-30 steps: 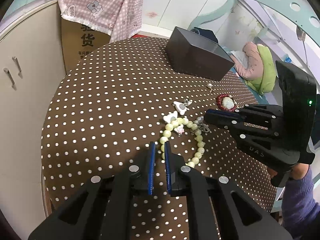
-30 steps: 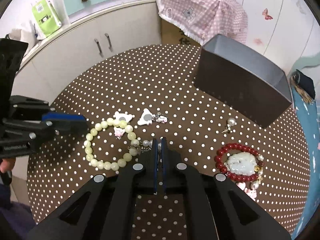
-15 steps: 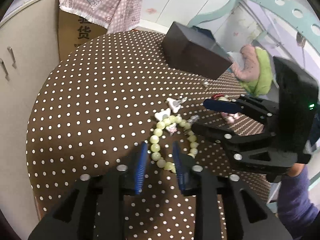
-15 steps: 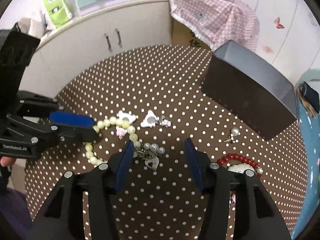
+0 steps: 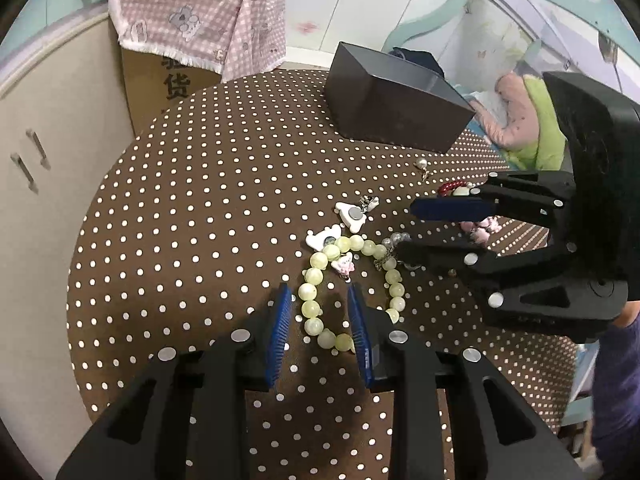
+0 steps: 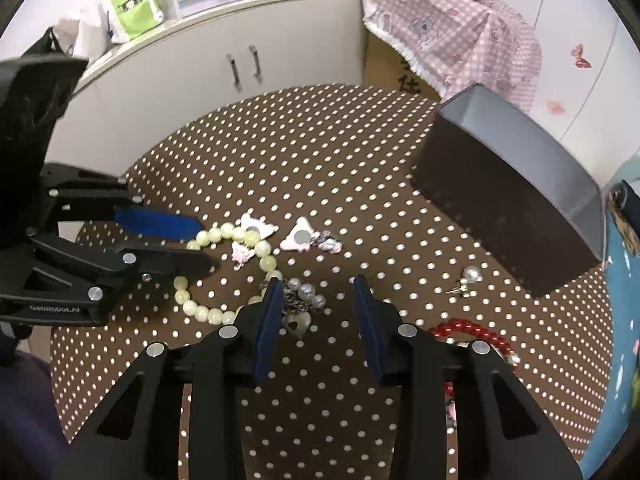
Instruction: Organize jewelry
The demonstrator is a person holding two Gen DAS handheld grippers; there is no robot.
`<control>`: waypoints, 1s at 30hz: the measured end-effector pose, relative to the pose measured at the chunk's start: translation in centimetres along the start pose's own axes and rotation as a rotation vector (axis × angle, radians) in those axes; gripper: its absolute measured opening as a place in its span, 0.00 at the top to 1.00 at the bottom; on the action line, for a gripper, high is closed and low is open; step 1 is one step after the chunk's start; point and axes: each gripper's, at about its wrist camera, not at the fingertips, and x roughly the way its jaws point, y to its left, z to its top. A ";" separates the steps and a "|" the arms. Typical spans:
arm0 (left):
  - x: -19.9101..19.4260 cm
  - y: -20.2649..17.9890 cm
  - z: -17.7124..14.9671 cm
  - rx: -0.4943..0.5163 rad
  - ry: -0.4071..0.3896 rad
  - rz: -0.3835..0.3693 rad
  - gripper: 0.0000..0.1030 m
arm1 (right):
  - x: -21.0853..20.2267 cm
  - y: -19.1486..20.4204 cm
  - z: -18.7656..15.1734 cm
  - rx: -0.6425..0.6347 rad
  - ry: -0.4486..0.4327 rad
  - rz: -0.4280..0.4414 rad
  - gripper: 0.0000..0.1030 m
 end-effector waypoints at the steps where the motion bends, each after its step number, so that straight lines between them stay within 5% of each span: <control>1: 0.0 -0.2 0.0 0.009 0.000 0.010 0.77 | 0.2 0.0 0.0 0.000 0.004 0.006 0.65; 4: 0.1 -0.1 0.0 0.032 -0.004 0.064 0.92 | 0.6 -0.1 -0.2 0.001 0.008 0.019 0.65; 12: 0.4 0.1 0.2 0.039 -0.010 0.057 0.92 | 0.9 1.3 0.0 -0.048 0.019 0.048 0.87; 22: 0.5 0.6 0.2 0.014 -0.011 0.039 0.90 | -1.3 0.4 -1.6 0.124 -0.053 0.003 0.92; 26: 0.5 0.1 0.1 0.009 -0.012 0.025 0.79 | -2.7 -0.3 -2.5 0.177 -0.085 -0.007 0.93; 30: 0.7 -0.9 -0.2 0.050 -0.027 0.078 0.80 | -4.4 -0.8 -3.1 0.224 -0.133 -0.017 0.93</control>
